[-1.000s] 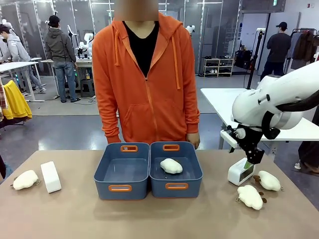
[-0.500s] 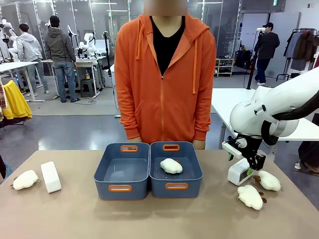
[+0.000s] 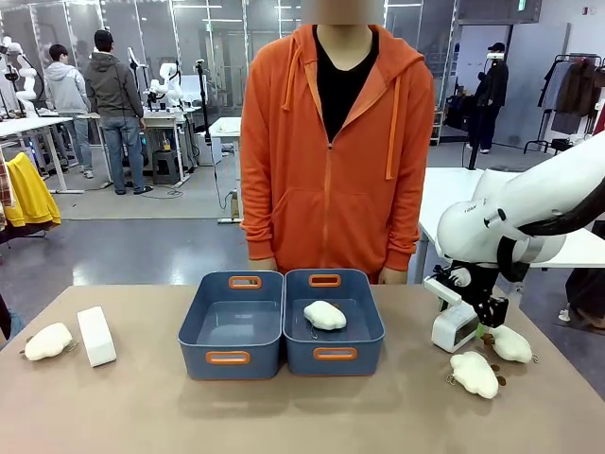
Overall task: Sort the digital clocks into the basket.
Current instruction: Pick up the Digital clock from the table and place it into the empty Plastic storage basket.
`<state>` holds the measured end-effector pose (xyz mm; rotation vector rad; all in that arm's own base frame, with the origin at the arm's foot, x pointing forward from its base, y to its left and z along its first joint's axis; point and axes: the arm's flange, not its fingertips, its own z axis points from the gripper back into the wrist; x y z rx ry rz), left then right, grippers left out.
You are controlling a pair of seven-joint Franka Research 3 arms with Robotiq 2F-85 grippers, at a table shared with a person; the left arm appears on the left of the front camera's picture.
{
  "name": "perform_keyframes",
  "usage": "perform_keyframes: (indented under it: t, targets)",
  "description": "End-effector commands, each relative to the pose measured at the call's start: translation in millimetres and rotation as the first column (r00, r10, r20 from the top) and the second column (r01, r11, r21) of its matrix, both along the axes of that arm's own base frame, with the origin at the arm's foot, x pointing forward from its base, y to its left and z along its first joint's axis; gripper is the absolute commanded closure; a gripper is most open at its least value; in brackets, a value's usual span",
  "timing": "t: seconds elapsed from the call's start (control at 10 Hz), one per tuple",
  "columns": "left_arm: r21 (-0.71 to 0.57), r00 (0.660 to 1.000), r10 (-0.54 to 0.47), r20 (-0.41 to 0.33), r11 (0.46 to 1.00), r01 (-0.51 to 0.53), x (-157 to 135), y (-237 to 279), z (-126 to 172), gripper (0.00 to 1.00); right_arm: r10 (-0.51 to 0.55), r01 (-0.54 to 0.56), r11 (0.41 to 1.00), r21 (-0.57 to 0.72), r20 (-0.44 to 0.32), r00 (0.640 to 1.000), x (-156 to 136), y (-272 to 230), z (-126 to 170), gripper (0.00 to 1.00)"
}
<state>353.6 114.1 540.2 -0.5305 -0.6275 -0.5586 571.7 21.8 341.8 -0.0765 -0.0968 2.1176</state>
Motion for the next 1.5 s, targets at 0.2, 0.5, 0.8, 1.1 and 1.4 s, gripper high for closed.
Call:
perform_keyframes:
  t: [0.2, 0.5, 0.8, 1.1, 1.4]
  targets:
    - [-0.013, 1.0, -0.019, 0.011, 1.0, 0.019, 0, 1, 0, 0.0, -0.051, 0.051, 0.998, -0.028, 0.01, 0.999, 8, 3, -20, 0.49]
    - [-0.013, 1.0, -0.019, 0.011, 1.0, 0.019, 0, 1, 0, 0.0, -0.057, 0.057, 0.998, -0.041, 0.012, 0.998, 6, 1, -18, 1.0]
    - [-0.013, 1.0, -0.019, 0.011, 1.0, 0.019, 0, 1, 0, 0.0, -0.06, 0.06, 0.997, -0.037, 0.021, 0.998, 5, 0, -12, 0.96]
    - [-0.013, 1.0, -0.019, 0.011, 1.0, 0.019, 0, 1, 0, 0.0, -0.088, 0.09, 0.996, -0.03, 0.06, 0.994, -18, 7, 36, 1.0]
    - [-0.013, 1.0, -0.019, 0.011, 1.0, 0.019, 0, 1, 0, 0.0, -0.226, 0.22, 0.973, 0.064, 0.112, 0.968, -43, 45, 107, 1.0]
